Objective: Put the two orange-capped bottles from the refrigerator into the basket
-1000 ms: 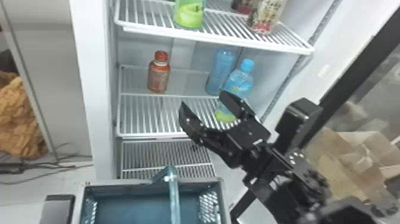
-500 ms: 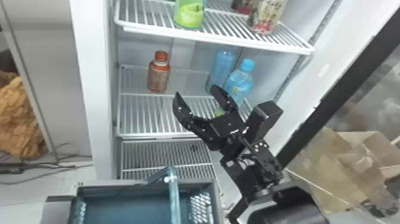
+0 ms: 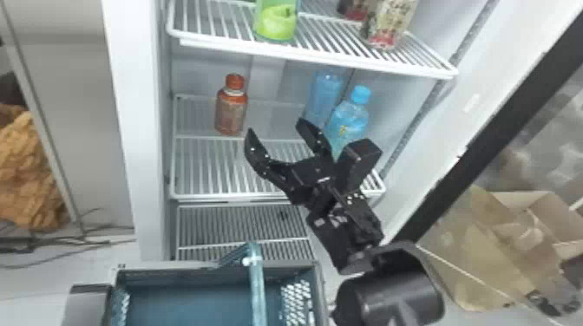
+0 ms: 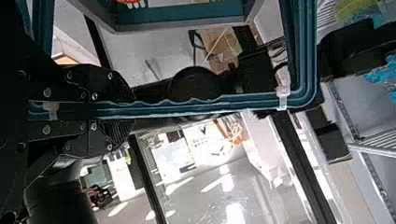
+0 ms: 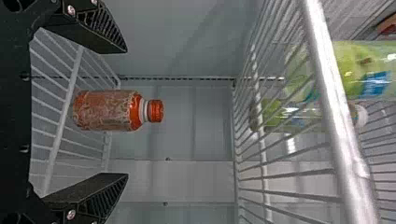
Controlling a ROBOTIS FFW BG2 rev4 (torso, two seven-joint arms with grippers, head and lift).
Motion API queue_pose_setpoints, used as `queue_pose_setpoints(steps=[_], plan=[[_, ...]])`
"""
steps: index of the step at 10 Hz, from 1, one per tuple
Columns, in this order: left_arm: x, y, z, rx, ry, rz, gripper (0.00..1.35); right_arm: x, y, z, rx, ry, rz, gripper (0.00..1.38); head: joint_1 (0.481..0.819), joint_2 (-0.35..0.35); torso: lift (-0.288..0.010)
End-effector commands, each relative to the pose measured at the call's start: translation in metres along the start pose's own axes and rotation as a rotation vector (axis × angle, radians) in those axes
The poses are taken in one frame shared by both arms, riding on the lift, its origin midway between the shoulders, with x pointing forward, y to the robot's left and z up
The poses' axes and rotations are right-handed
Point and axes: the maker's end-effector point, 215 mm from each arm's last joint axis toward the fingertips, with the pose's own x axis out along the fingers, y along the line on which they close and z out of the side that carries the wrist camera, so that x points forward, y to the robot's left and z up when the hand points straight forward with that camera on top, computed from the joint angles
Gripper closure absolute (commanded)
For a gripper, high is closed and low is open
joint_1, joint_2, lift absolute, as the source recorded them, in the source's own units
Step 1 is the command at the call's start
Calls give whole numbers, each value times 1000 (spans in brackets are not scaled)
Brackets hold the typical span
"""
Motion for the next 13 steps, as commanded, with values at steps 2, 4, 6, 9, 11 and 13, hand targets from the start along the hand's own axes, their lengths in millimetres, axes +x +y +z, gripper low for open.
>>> queue_pose_setpoints(steps=[2, 4, 6, 9, 11, 13], plan=[[1, 0, 0, 0, 1, -2, 1194, 24, 0, -21, -10, 29, 8, 117, 695, -341, -288], [1, -1, 1, 0, -1, -4, 1194, 44, 6, -29, -11, 39, 17, 117, 695, -323, -288], [1, -1, 2, 0, -4, -4, 1194, 66, 10, -30, -28, 41, 21, 117, 695, -302, -288], [1, -2, 1, 0, -4, -6, 1194, 98, 9, -28, -54, 42, 9, 117, 695, -273, -288], [2, -4, 2, -5, -4, -16, 1194, 114, 13, -20, -75, 26, 12, 116, 695, -254, -288], [4, -4, 2, -4, -1, -23, 1194, 129, 17, -24, -94, 38, 14, 113, 695, -241, -288]])
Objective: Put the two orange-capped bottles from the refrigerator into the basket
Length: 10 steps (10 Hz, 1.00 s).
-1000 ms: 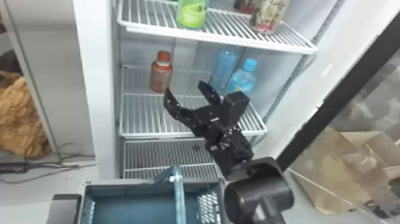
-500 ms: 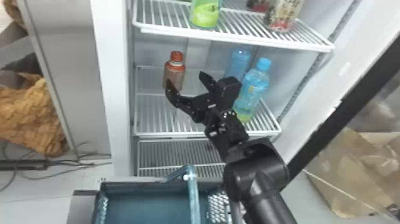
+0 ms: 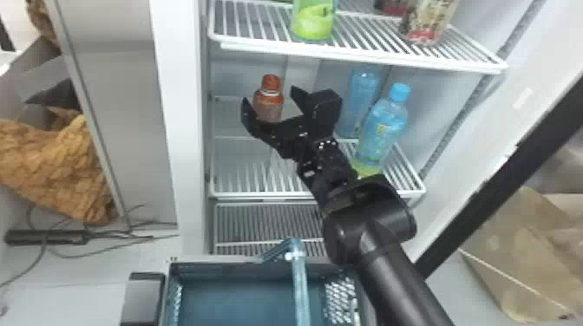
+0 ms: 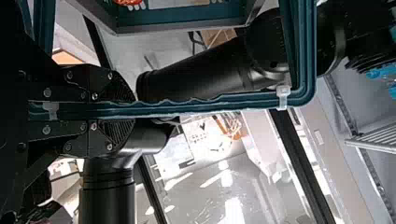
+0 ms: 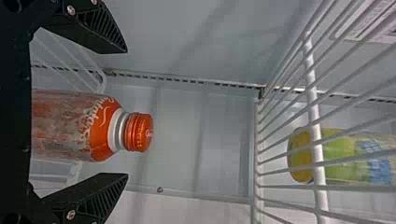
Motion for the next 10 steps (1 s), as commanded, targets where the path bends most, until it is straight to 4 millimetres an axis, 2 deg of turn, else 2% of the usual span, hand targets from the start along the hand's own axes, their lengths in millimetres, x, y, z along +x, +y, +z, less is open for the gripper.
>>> queue_pose_setpoints(steps=[1, 5, 7, 10], plan=[[1, -1, 0, -1, 2, -5, 1194, 10, 2, -3, -12, 11, 1, 113, 695, -232, -288], [4, -1, 1, -1, 5, -13, 1194, 24, -9, -14, -38, 46, -21, 111, 695, -225, -288], [5, -1, 2, -2, 8, -18, 1194, 32, -10, -17, -29, 59, -15, 117, 695, -227, -288], [5, -1, 1, -3, 10, -18, 1194, 34, -5, -32, 4, 98, -4, 133, 695, -222, -288]])
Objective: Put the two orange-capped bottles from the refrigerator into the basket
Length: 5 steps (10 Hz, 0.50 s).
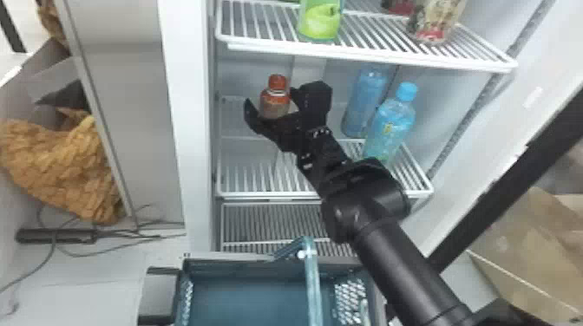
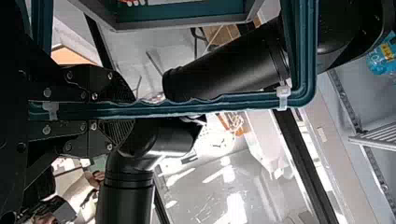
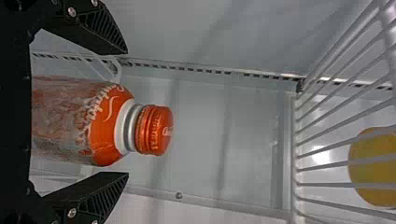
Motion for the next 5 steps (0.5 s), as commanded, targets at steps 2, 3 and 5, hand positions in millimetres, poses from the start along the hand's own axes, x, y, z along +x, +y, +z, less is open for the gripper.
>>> queue_pose_setpoints(steps=[2, 3, 5], plan=[[0, 0, 0, 0, 1, 0, 1194, 1, 1, -7, 26, 24, 2, 622, 695, -221, -288], [0, 0, -1, -3, 1, -2, 1194, 0, 1, -9, 33, 26, 3, 817, 695, -221, -288], [-1, 0, -2, -8, -1, -2, 1194, -3, 5, -7, 37, 19, 7, 820, 695, -221, -288]])
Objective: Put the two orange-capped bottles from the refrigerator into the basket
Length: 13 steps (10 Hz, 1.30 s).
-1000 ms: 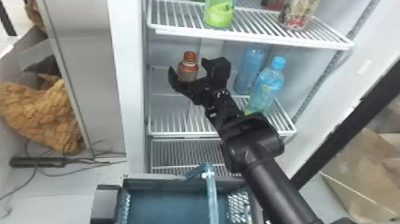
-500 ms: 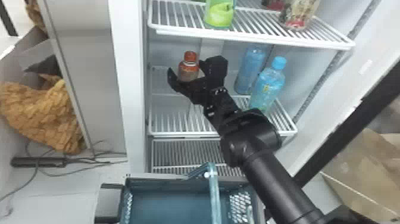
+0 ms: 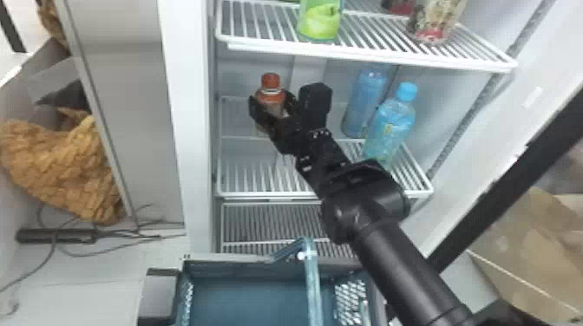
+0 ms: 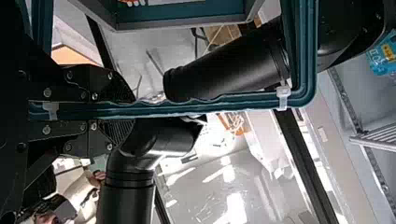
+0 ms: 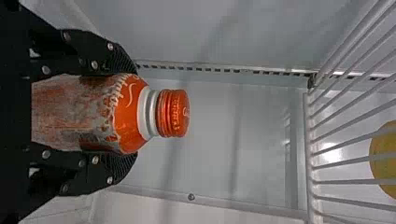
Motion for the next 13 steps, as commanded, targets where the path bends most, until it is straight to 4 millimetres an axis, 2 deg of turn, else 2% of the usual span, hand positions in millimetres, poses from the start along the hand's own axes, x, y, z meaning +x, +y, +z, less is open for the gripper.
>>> queue_pose_setpoints(steps=[1, 5, 7, 9, 10, 13], plan=[[-1, 1, 0, -4, -4, 2, 1194, -3, 5, 2, 6, -10, 6, 820, 695, -220, -288], [-2, 0, -2, -7, -10, 4, 1194, -28, 23, 31, 39, -96, 37, 820, 695, -214, -288], [-4, 1, -2, -11, -13, 8, 1194, -42, 28, 34, 40, -88, 54, 820, 695, -206, -288], [-5, 1, -1, -10, -20, 12, 1194, -65, 21, 34, 50, -88, 46, 820, 695, -211, -288], [-6, 3, -3, -4, -15, 24, 1194, -81, 22, 41, 59, -100, 47, 820, 695, -221, -288], [-9, 4, -1, 2, -22, 34, 1194, -125, 40, 64, 78, -128, 89, 820, 695, -242, -288]])
